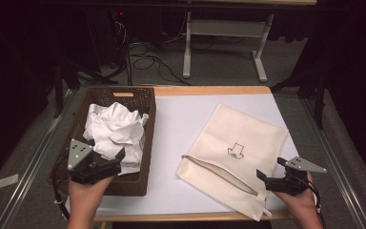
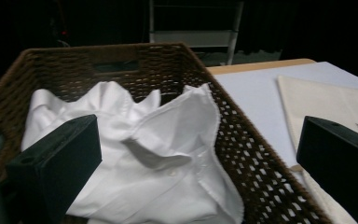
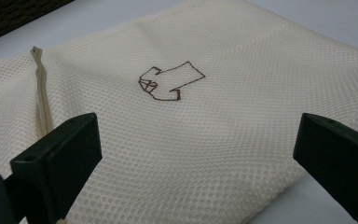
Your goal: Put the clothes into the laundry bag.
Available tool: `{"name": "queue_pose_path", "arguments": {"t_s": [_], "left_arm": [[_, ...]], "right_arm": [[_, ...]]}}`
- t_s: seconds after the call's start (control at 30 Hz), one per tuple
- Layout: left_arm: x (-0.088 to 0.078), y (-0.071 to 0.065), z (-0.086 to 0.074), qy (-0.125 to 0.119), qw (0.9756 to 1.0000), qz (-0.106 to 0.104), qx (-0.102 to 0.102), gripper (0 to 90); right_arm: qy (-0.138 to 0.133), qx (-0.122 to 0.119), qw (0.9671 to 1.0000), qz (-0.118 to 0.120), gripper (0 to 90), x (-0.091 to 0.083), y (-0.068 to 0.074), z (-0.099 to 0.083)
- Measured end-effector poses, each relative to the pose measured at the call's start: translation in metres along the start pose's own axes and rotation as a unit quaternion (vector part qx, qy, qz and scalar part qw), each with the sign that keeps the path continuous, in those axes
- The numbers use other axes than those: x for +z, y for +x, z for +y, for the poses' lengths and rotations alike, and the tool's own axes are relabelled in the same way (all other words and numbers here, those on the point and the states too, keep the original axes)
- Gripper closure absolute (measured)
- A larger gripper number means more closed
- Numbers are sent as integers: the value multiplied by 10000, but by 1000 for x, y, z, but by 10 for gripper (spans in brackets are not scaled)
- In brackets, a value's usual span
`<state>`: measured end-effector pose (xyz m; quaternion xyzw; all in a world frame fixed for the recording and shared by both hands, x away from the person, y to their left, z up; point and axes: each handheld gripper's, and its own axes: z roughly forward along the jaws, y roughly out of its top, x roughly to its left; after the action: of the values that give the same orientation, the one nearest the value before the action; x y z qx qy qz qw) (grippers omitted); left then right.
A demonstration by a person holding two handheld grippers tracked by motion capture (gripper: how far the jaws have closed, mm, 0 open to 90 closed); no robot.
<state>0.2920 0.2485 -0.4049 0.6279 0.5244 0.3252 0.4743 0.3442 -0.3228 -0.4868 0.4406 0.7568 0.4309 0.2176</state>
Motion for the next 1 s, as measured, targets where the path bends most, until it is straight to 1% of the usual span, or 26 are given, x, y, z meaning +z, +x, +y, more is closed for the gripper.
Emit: {"name": "queue_pose_path", "arguments": {"t_s": [0.03,0.07,0.1,0.17,0.2,0.23,0.3,0.53,0.6,0.63,0.67,0.77,0.8,0.83,0.87,0.9,0.93,0.97,1.0], "left_arm": [[-1,3,-1,-1,10000,30,-31,6],[-1,3,-1,-1,10000,30,-31,6],[-2,9,-2,7,9999,94,-67,6],[-2,12,-3,34,9999,121,-99,7],[-2,12,-3,62,9999,101,-111,7],[-1,12,-3,74,9999,86,-126,7],[0,11,-4,93,9999,72,-95,9],[2,5,-3,5,9999,-111,-23,9],[3,4,-2,3,9999,-119,-22,9],[6,1,0,-3,9999,-159,18,9],[8,0,2,3,9999,-153,55,8],[15,-2,9,-49,9999,-29,143,7],[15,-2,9,-49,9999,-29,143,7],[23,-3,15,-82,9996,44,249,7],[28,-3,18,-47,9997,-25,244,7],[33,-4,22,15,9996,-150,236,7],[38,-4,26,52,9995,-205,242,7],[43,-4,29,89,9995,-186,258,7],[43,-4,29,89,9995,-186,258,7]], "right_arm": [[11,16,10000,5,15,0,0,0],[11,16,10000,5,15,0,0,0],[15,19,10000,8,16,0,0,0],[22,27,10000,12,16,0,0,0],[23,25,10000,12,16,0,0,0],[21,26,10000,6,16,0,0,0],[23,35,10000,13,16,0,0,0],[57,-2,10000,-15,17,1,0,-1],[36,-29,10000,-29,17,1,0,0],[35,-11,10000,-32,18,0,0,0],[36,-13,10000,-31,18,1,0,-1],[70,4,10000,-20,18,2,-3,-2],[79,19,10000,-6,18,2,-4,-2],[82,39,10000,-3,19,2,-5,-2],[61,27,10000,-3,19,1,-5,-1],[24,26,10000,-3,20,0,-5,-1],[9,17,10000,-6,22,-1,-5,-1],[-3,27,10000,4,22,-1,-5,-1],[0,25,10000,2,22,-1,-5,-1]]}}
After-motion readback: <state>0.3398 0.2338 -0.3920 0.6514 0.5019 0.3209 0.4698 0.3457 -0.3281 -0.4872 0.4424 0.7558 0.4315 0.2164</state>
